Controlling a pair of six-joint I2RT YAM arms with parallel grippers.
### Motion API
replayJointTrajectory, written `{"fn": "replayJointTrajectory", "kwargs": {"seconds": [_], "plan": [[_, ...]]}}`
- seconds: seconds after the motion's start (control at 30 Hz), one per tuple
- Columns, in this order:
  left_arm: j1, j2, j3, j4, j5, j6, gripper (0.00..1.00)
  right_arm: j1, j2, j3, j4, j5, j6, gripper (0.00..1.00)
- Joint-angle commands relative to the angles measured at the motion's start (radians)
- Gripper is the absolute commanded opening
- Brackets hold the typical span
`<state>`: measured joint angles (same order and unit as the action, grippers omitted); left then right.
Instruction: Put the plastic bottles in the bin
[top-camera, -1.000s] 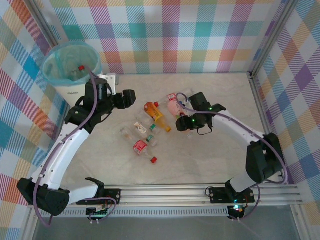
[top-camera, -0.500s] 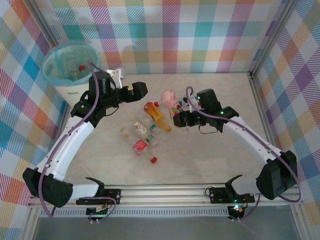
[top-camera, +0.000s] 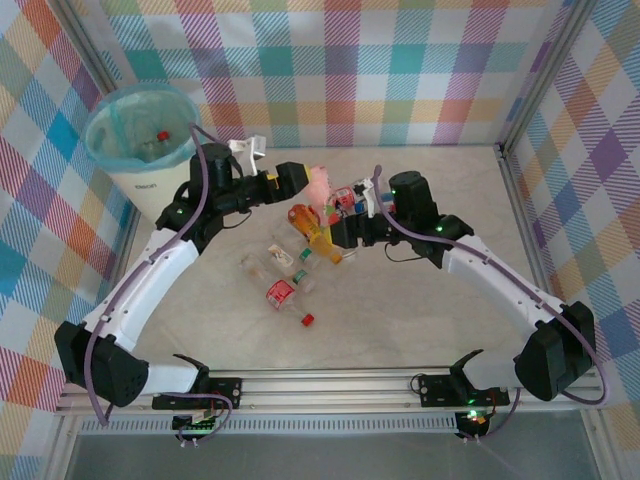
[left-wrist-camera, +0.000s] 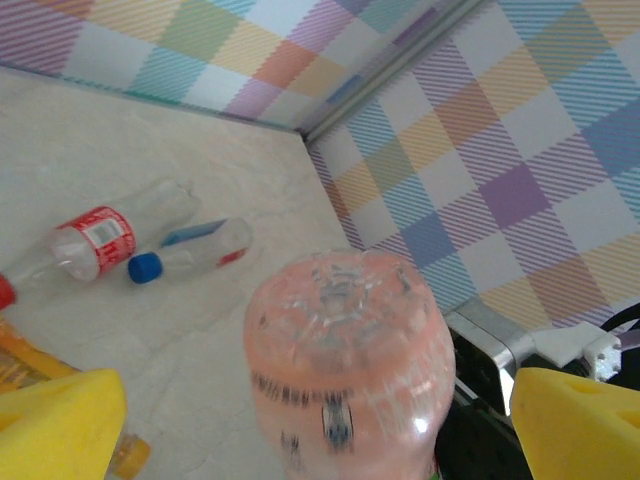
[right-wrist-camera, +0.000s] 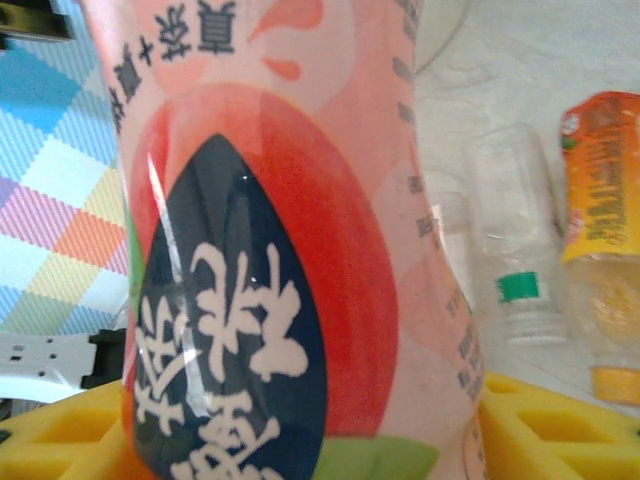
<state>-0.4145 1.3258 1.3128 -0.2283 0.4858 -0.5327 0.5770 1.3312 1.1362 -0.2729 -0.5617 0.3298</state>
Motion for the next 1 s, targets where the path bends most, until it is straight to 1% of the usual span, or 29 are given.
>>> {"fn": "replayJointTrajectory", "kwargs": {"seconds": [0.0, 0.13, 0.37, 0.47, 0.53, 0.63, 0.77, 0.87, 0.97], "plan": [[-0.034, 0.027, 0.004, 0.035, 0.058, -0.011, 0.96, 0.025, -0.002, 0.035, 0.059, -0.051, 0.008, 0.56], [-0.052, 0.044, 0.025, 0.009, 0.068, 0.011, 0.91, 0.036, -0.004, 0.035, 0.064, -0.048, 0.014, 0.56], [-0.054, 0.029, 0.031, 0.006, 0.047, 0.019, 0.73, 0.04, -0.007, 0.042, 0.056, -0.05, 0.003, 0.56], [-0.053, 0.014, 0.034, 0.006, 0.031, 0.022, 0.67, 0.041, -0.009, 0.049, 0.052, -0.053, 0.001, 0.59], [-0.053, 0.001, 0.039, -0.002, -0.002, 0.022, 0.66, 0.041, -0.01, 0.056, 0.049, -0.052, 0.001, 0.63], [-0.052, -0.027, 0.07, -0.04, -0.1, 0.033, 0.64, 0.043, -0.009, 0.078, 0.039, -0.039, 0.0, 0.74], [-0.042, -0.054, 0.195, -0.195, -0.256, 0.115, 0.63, 0.043, -0.009, 0.129, 0.009, 0.03, -0.001, 0.88], [-0.021, -0.06, 0.322, -0.287, -0.379, 0.207, 0.63, 0.043, -0.003, 0.168, 0.002, 0.072, -0.001, 0.93], [0.016, -0.048, 0.452, -0.365, -0.502, 0.293, 0.62, 0.043, 0.024, 0.212, 0.004, 0.081, 0.01, 0.94]]}}
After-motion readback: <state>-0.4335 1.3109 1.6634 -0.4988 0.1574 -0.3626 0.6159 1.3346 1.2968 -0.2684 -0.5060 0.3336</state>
